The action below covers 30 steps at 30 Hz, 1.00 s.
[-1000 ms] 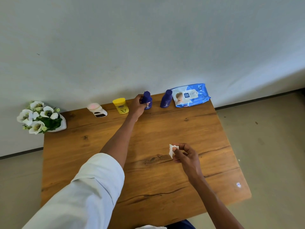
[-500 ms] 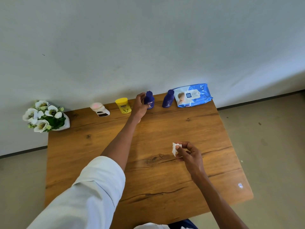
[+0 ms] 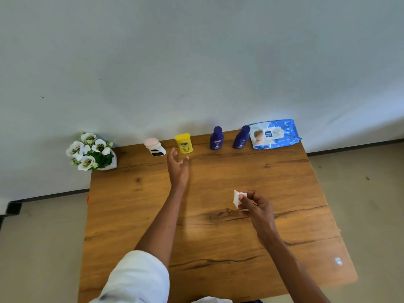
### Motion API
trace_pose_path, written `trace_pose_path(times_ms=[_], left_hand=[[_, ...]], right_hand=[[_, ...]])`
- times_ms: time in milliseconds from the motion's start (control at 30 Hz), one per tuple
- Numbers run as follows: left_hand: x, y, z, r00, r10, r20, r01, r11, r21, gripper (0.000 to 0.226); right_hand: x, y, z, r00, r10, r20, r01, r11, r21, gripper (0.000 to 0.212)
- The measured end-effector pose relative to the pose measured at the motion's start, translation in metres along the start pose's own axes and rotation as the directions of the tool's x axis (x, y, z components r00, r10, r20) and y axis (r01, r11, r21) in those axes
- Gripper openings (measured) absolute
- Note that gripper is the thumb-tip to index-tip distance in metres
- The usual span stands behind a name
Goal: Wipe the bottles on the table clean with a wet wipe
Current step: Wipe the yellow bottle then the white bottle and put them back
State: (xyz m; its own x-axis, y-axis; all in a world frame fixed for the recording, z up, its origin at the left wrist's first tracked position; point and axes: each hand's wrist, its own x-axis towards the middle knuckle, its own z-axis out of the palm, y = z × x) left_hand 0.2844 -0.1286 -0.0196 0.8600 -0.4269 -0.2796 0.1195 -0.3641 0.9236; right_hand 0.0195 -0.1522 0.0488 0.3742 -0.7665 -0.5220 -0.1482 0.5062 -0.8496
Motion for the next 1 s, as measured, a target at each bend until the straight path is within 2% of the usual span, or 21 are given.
trace_pose_path(times_ms=[67, 233, 300, 400, 467, 600, 667, 767, 867, 933, 1000], left_hand=[[0.022, 0.004, 0.002, 0.996, -0.026, 0.083, 0.019, 0.995, 0.093, 0.070], [0.068, -0.014, 0.008, 0.990, -0.106, 0.094, 0.087, 0.979, 0.186, 0.067], [0.079, -0.022, 0.012, 0.987, -0.126, 0.100, 0.101, 0.969, 0.225, 0.060], [0.088, -0.027, 0.010, 0.994, -0.076, 0.079, 0.044, 0.937, 0.347, 0.042], [0.085, -0.026, 0.007, 0.995, -0.053, 0.090, 0.018, 0.936, 0.351, 0.037], [0.049, -0.007, -0.006, 0.982, -0.060, 0.176, 0.050, 0.997, 0.065, 0.024], [0.030, -0.005, -0.018, 0.967, -0.090, 0.236, 0.122, 0.985, -0.122, 0.022], [-0.002, -0.005, -0.048, 0.942, -0.160, 0.296, 0.263, 0.899, -0.351, 0.026], [-0.043, 0.003, -0.084, 0.920, -0.228, 0.318, 0.374, 0.754, -0.540, 0.026], [-0.070, 0.008, -0.111, 0.891, -0.250, 0.379, 0.441, 0.673, -0.594, 0.030], [-0.094, 0.012, -0.136, 0.865, -0.242, 0.439, 0.480, 0.653, -0.586, 0.037]], right_hand=[[0.000, -0.001, 0.004, 1.000, 0.000, 0.010, 0.000, 1.000, -0.004, 0.018], [-0.002, 0.003, 0.009, 1.000, -0.012, 0.004, 0.012, 0.999, -0.048, 0.016], [-0.001, 0.006, 0.006, 1.000, -0.006, 0.004, 0.006, 0.998, -0.069, 0.016], [-0.002, 0.006, 0.004, 1.000, 0.004, 0.005, -0.004, 0.995, -0.098, 0.017], [-0.002, 0.006, 0.005, 1.000, 0.007, 0.000, -0.007, 0.995, -0.099, 0.015], [-0.005, 0.000, 0.011, 1.000, 0.008, 0.004, -0.007, 0.996, -0.086, 0.014], [-0.007, -0.001, 0.015, 1.000, 0.008, 0.005, -0.008, 0.998, -0.068, 0.014], [-0.011, -0.007, 0.022, 1.000, 0.017, -0.006, -0.018, 1.000, -0.019, 0.009], [-0.019, -0.010, 0.030, 1.000, 0.008, -0.025, -0.008, 1.000, 0.006, 0.005], [-0.027, -0.010, 0.037, 1.000, -0.003, -0.025, 0.004, 1.000, 0.017, 0.005], [-0.036, -0.010, 0.047, 1.000, 0.003, -0.022, -0.002, 1.000, 0.019, 0.006]])
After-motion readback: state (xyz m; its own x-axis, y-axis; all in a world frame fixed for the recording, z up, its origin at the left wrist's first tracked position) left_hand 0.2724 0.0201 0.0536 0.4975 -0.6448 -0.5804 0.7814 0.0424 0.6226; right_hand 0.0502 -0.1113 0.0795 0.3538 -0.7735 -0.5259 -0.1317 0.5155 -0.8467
